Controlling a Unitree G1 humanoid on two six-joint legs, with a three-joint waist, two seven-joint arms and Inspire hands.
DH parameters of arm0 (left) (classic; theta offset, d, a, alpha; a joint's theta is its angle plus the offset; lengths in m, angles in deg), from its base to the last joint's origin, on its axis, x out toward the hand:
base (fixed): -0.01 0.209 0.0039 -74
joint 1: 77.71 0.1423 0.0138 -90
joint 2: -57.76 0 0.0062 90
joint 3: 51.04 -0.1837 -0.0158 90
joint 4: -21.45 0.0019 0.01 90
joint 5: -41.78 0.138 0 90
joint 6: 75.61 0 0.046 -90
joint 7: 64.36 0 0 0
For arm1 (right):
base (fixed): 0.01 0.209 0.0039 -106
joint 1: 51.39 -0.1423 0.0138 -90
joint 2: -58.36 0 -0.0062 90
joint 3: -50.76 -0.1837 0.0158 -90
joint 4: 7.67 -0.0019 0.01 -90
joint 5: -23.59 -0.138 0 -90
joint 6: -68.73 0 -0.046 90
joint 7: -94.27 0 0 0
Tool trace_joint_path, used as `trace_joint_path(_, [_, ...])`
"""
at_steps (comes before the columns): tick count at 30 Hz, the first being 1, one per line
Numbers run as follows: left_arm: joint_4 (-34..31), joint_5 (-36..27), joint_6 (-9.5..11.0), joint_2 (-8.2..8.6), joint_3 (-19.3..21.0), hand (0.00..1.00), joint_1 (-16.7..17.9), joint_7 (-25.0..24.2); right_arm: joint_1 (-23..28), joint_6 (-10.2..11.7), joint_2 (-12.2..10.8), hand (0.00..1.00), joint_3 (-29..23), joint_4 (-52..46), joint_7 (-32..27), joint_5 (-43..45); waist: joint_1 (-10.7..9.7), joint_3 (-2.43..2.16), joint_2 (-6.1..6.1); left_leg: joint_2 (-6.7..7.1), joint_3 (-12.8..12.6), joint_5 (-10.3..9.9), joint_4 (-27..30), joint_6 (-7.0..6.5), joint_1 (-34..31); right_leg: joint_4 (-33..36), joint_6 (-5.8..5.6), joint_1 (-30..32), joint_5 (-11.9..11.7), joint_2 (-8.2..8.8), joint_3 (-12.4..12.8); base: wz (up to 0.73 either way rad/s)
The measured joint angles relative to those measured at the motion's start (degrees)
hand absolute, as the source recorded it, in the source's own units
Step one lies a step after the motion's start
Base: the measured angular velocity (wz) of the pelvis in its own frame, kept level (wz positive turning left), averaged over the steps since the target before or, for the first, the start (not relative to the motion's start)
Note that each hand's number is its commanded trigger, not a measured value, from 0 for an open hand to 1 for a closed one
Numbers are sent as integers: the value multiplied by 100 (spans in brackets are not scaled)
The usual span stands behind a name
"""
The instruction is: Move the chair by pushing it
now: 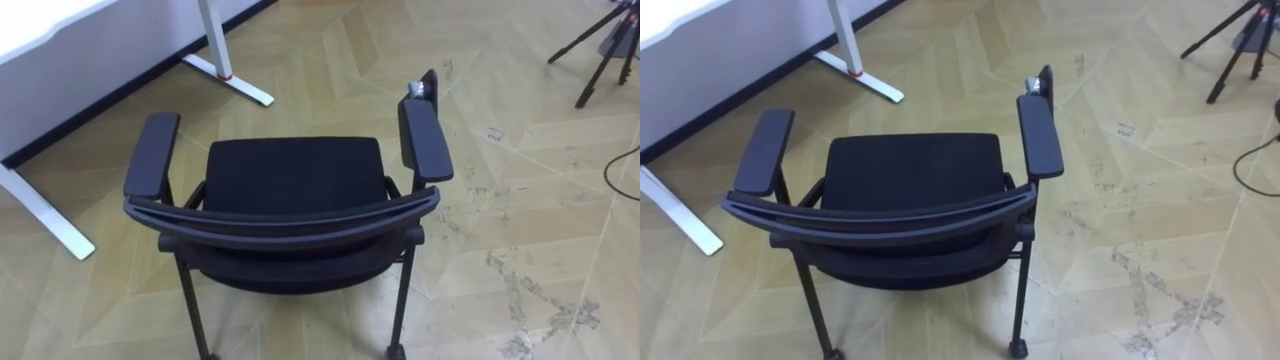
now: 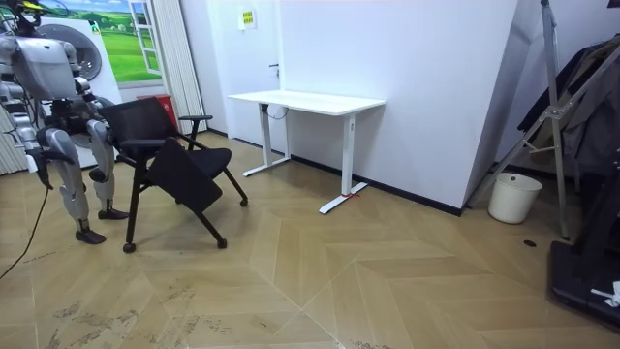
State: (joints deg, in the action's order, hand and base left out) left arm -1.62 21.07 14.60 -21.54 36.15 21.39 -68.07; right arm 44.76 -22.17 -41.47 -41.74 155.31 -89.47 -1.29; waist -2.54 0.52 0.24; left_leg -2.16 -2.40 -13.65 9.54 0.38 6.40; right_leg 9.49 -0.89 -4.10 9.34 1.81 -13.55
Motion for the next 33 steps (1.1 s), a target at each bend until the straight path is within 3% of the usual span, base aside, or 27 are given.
trace_joint_path(4, [-2,1,-4,0,274,0,78,270,34,-17,-8,0,-110,-17,-208,22,-3,-11,-20,4,-3,0,3,0,25,18,2,-16,15,6,2,0])
trace_joint_path(9, [67,1,-27,-23,904,0,214,698,159,-39,3,0,-237,-8,-369,27,78,-16,-40,7,6,0,6,0,95,18,-1,-82,20,7,-16,0])
trace_joint_path(13, [1,26,-74,-105,1425,0,417,1193,179,-46,21,0,-633,7,-386,178,130,-27,19,16,18,-1,2,-1,138,8,-7,-141,27,15,-6,4])
trace_joint_path(19, [-45,262,-161,-488,2003,0,392,1942,181,-47,164,0,-762,16,-379,421,142,-38,135,16,80,-2,9,-2,139,15,-8,-188,27,24,-82,7])
trace_joint_path(26, [-216,525,-156,-562,2019,0,153,2664,138,-48,251,0,-779,17,-364,452,109,-3,376,27,140,-3,-14,-5,92,24,-4,-167,35,25,-89,4])
trace_joint_path(33, [-456,1404,-14,-581,2020,0,-37,3332,-22,-35,321,0,-781,46,-365,550,104,-38,340,50,137,-2,19,-3,40,124,-9,-59,117,58,-79,0])
